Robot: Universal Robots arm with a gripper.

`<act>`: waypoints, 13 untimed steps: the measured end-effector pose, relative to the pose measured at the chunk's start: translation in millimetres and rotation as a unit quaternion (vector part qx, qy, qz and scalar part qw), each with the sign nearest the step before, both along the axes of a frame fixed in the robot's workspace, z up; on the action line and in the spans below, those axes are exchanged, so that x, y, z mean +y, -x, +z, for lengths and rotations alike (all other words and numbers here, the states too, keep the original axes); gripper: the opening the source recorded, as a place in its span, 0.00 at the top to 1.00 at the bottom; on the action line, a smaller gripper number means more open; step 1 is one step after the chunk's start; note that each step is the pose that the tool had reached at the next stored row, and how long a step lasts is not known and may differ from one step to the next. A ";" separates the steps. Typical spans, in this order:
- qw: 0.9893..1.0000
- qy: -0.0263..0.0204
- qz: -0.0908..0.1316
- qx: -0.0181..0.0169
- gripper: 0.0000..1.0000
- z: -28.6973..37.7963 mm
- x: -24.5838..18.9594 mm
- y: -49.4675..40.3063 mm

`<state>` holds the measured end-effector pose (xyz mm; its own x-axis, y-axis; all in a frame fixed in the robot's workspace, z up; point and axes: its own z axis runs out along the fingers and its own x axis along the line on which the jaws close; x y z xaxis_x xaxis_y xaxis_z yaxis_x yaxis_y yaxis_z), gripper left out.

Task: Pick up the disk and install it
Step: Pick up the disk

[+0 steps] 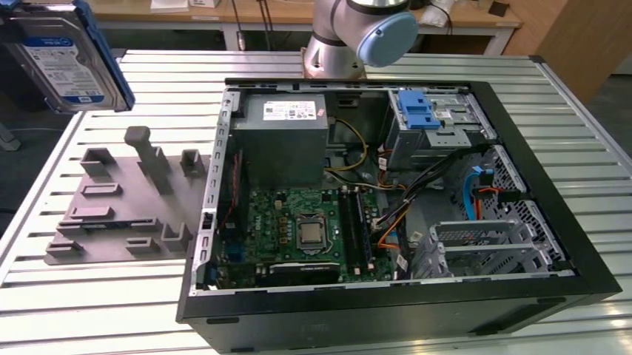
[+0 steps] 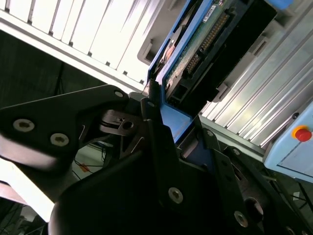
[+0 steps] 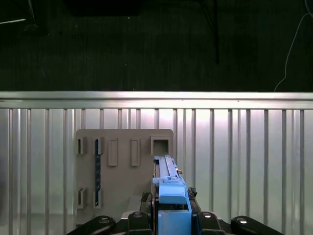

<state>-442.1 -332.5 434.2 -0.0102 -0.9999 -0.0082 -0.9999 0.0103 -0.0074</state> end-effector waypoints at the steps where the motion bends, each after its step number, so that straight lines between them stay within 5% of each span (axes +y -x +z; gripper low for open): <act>1: 1.000 0.000 0.000 0.000 0.64 1.7 -0.1 0.0; 13: 1.000 0.000 0.000 0.001 0.64 10.7 -1.9 0.0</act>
